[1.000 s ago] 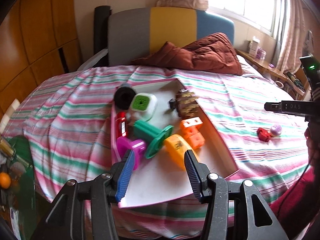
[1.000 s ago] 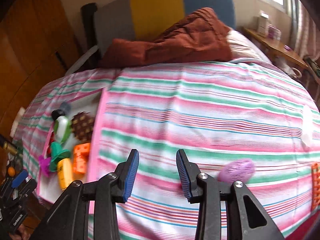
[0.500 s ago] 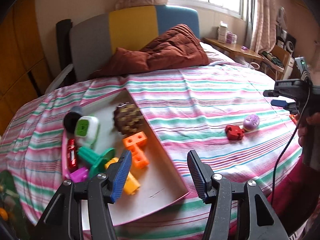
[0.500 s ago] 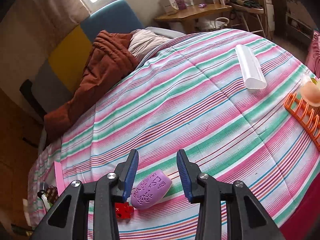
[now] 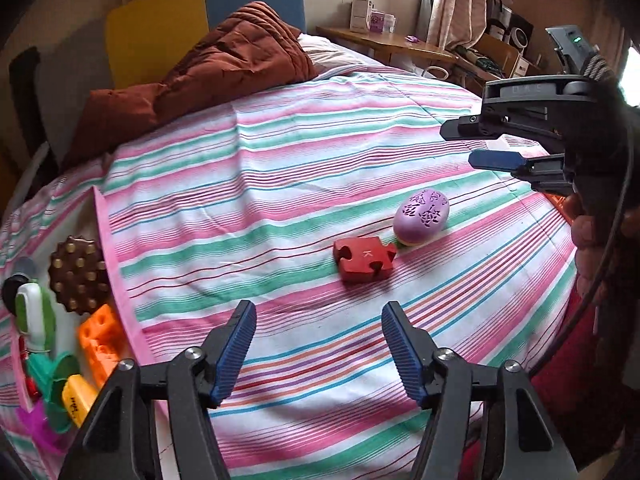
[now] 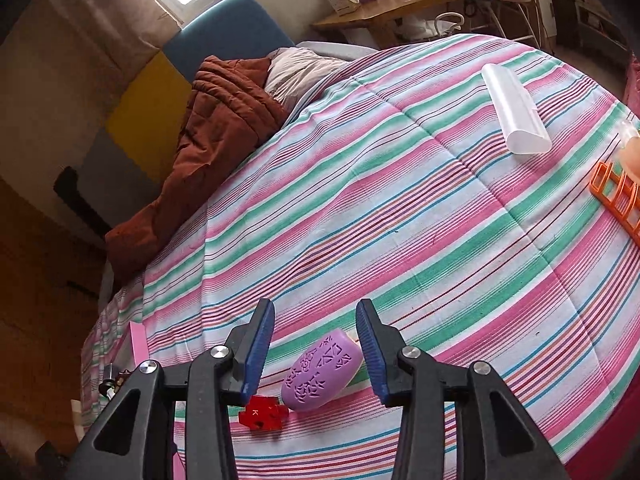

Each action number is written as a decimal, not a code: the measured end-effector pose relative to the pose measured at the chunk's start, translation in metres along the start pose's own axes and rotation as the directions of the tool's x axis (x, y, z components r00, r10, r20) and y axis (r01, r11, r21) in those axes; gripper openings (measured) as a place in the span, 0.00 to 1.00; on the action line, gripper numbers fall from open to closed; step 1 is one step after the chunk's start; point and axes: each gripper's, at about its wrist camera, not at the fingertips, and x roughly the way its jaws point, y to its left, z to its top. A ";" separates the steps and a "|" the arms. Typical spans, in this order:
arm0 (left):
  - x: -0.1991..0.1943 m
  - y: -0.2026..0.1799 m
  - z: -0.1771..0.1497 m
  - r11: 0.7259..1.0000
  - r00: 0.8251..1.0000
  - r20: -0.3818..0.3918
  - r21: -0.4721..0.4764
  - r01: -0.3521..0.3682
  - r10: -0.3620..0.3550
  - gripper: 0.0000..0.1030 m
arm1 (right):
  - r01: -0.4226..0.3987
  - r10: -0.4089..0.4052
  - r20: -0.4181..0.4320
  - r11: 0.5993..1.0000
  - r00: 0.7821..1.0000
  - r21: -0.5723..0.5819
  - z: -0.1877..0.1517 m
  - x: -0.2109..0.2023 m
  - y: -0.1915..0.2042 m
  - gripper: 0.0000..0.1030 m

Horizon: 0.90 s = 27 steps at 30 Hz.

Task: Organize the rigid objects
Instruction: 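Grasp the red K puzzle piece with the left gripper while the right grasps the purple egg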

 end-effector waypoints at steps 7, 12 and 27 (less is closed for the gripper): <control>0.037 -0.020 0.025 1.000 0.999 -0.040 0.014 0.012 -0.012 0.71 | -0.001 0.000 -0.030 1.000 1.000 -0.007 -0.001 0.007 0.002 0.42; 0.065 -0.023 0.034 1.000 0.997 -0.080 -0.002 0.005 -0.005 0.70 | -0.006 0.006 -0.041 1.000 0.999 0.001 0.000 0.010 0.001 0.42; 0.039 -0.008 -0.011 1.000 1.000 0.020 0.027 -0.011 0.011 0.48 | 0.021 -0.024 -0.124 0.999 0.992 -0.025 -0.004 0.026 0.005 0.42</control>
